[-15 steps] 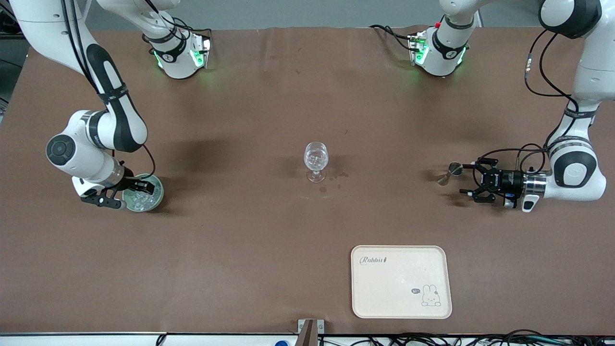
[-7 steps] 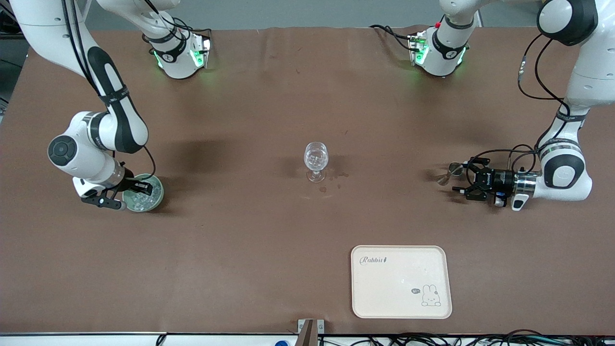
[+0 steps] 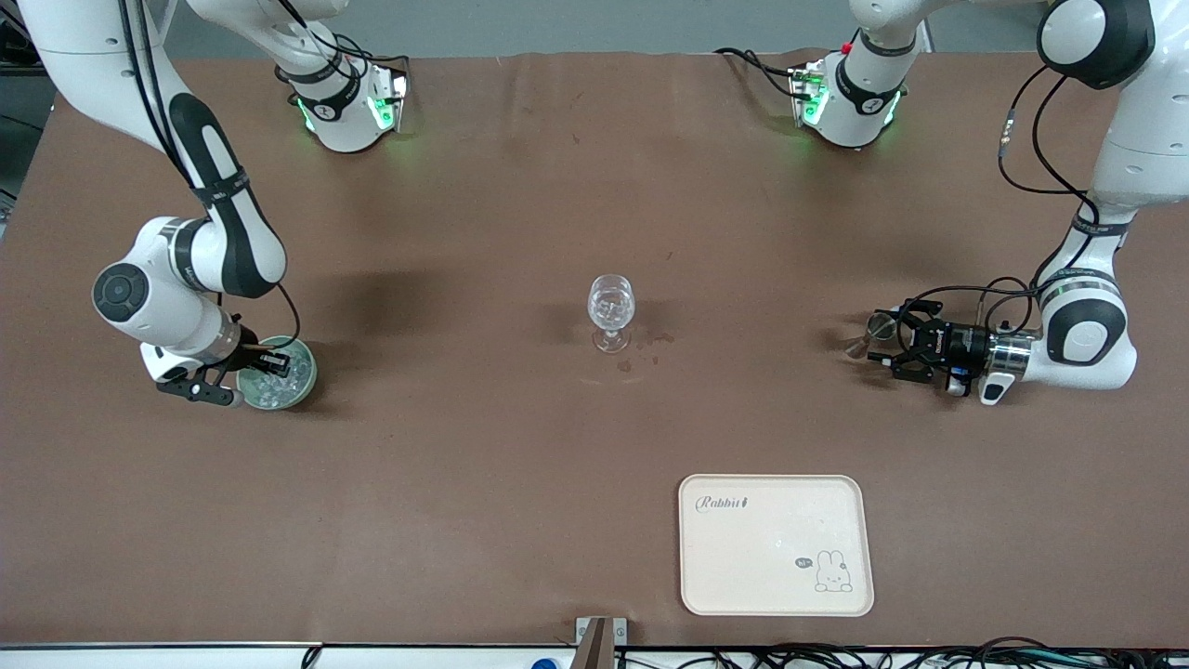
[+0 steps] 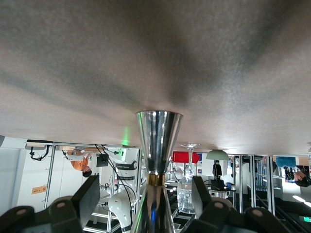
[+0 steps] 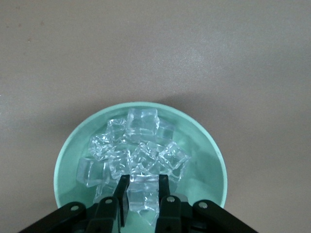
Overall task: Pour wine and add ice with both arms
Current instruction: 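Lift the ice with the right gripper while the left gripper holds the jigger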
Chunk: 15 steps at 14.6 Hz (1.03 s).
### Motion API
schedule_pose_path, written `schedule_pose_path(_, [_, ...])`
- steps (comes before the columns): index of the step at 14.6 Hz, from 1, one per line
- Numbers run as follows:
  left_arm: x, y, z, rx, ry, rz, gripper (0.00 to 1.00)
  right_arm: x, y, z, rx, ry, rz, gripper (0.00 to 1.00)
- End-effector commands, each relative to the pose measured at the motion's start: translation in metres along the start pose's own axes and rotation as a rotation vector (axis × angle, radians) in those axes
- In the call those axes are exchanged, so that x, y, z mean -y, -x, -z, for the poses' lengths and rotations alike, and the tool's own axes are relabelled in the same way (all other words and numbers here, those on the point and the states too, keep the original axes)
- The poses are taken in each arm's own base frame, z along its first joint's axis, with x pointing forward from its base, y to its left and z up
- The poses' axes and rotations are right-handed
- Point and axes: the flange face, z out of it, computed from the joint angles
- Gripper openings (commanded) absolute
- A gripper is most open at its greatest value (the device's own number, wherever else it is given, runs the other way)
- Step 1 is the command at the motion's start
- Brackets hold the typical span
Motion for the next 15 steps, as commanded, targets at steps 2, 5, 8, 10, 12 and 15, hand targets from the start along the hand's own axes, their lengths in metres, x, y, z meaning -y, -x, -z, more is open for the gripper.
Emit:
schedule_pose_path(2, [0.002,-0.008,-0.008,0.049,0.031,-0.026,0.81,-0.001,-0.004,0.035,-0.042,-0.029,-0.008,0.11])
schedule_pose_path(5, [0.002,-0.007,-0.008,0.049,0.030,-0.030,0.78,-0.002,-0.015,0.089,-0.031,-0.043,-0.004,0.05])
schedule_pose_path(8, [0.001,-0.007,-0.008,0.048,0.030,-0.034,0.68,0.003,-0.025,0.160,-0.009,-0.050,0.029,0.04])
schedule_pose_path(10, [0.001,-0.007,-0.009,0.048,0.028,-0.033,0.62,0.004,-0.031,0.205,-0.011,-0.046,0.063,0.04])
schedule_pose_path(12, [0.001,-0.007,-0.008,0.046,0.030,-0.033,0.58,0.005,-0.033,0.251,-0.004,-0.049,0.113,0.04])
schedule_pose_path(15, [-0.002,-0.006,-0.008,0.041,0.028,-0.037,0.52,0.002,-0.016,0.309,-0.010,-0.061,0.126,0.04])
